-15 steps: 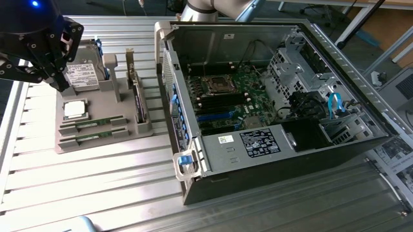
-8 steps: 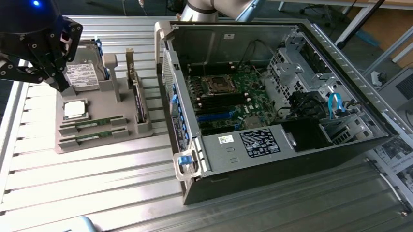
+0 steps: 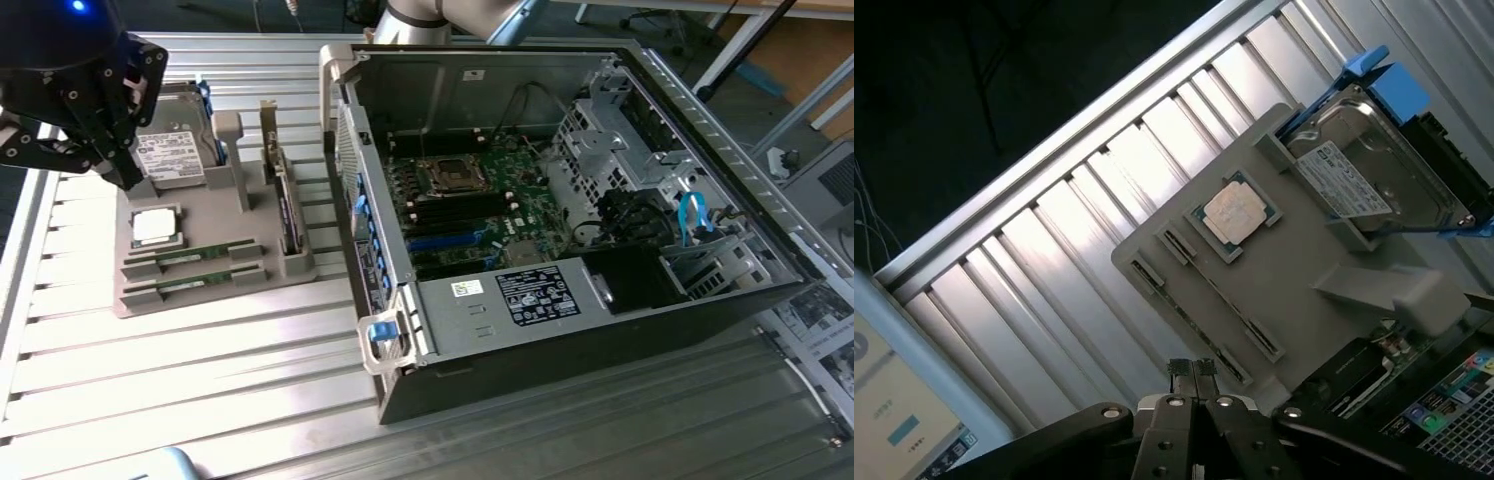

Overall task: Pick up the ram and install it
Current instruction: 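Pick up the ram and move it above insertion slot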

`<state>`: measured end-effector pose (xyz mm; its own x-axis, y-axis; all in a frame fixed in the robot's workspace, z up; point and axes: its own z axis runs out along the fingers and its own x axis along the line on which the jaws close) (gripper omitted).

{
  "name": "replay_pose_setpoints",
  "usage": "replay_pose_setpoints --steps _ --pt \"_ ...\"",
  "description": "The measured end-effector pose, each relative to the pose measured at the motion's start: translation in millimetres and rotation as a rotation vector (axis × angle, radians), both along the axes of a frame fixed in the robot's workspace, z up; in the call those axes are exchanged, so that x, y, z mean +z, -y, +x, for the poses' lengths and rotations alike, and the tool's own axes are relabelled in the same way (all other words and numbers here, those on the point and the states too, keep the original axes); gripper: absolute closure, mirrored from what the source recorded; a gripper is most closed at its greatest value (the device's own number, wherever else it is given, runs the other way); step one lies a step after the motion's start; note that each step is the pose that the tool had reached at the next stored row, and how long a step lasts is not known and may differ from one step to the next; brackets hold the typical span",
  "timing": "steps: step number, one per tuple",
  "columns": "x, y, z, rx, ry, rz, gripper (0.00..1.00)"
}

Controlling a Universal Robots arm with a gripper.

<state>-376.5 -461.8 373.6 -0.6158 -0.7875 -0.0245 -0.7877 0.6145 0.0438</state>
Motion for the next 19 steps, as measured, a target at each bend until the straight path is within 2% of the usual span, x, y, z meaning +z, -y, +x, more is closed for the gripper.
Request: replay_pose_setpoints --steps 19 --pt "-0.1 0.0 0.0 0.121 0.0000 0.0000 0.89"
